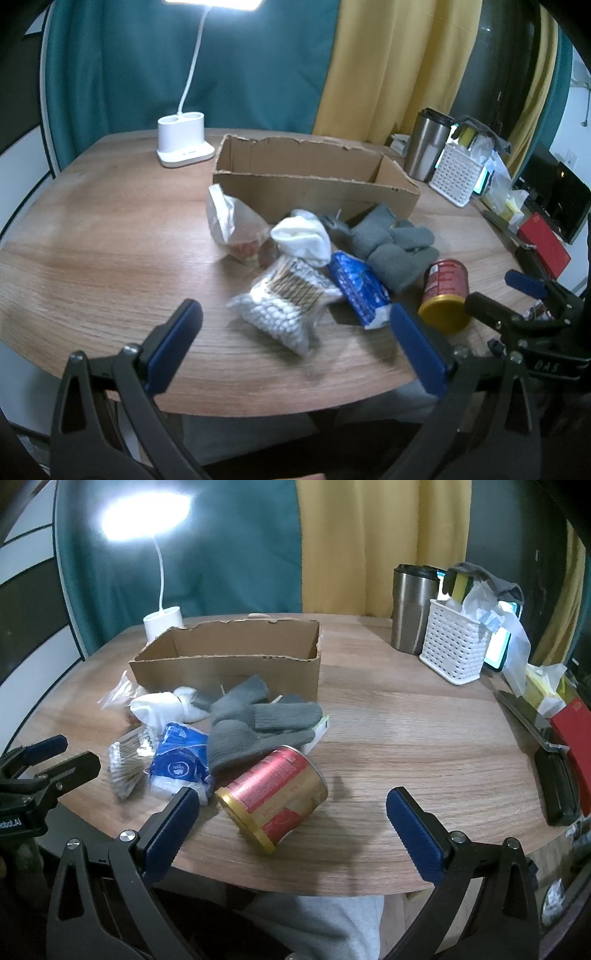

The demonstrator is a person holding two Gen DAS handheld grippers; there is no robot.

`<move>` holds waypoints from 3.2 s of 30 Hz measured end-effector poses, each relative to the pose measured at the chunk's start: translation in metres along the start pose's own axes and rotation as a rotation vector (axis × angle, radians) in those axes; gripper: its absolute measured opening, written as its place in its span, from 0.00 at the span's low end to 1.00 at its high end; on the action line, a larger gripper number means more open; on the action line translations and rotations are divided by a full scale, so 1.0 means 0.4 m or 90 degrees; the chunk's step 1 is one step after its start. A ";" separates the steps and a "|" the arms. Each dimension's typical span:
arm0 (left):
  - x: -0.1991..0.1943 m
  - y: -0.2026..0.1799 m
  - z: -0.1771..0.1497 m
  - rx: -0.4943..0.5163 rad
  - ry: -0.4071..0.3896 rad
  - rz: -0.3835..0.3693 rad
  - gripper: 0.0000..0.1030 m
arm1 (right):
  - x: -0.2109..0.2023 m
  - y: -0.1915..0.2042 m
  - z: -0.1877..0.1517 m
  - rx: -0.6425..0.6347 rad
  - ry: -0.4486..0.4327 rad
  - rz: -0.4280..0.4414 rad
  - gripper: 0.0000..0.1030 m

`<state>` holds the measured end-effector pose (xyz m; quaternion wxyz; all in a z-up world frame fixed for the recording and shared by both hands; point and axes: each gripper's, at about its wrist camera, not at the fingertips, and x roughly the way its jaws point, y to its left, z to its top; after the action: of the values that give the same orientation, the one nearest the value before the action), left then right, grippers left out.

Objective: Organize objects

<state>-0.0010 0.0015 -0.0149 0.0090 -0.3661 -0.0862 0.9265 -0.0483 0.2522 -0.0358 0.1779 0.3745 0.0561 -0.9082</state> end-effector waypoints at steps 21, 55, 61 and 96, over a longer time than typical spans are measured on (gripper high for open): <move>0.002 -0.002 0.004 -0.002 -0.002 0.003 1.00 | -0.003 -0.007 0.004 0.003 -0.003 0.002 1.00; 0.101 0.008 -0.020 0.006 0.039 0.023 1.00 | 0.082 -0.017 -0.016 -0.063 0.034 0.021 1.00; 0.127 0.016 -0.014 0.015 0.048 0.026 1.00 | 0.098 -0.015 -0.001 -0.085 0.027 0.023 1.00; 0.182 0.003 0.010 0.121 0.091 -0.030 0.53 | 0.136 -0.014 0.029 -0.041 0.051 0.085 0.69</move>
<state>-0.0570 0.0055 -0.0616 0.0712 -0.4267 -0.0056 0.9016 -0.0938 0.2393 -0.0658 0.2476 0.4078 0.0675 -0.8763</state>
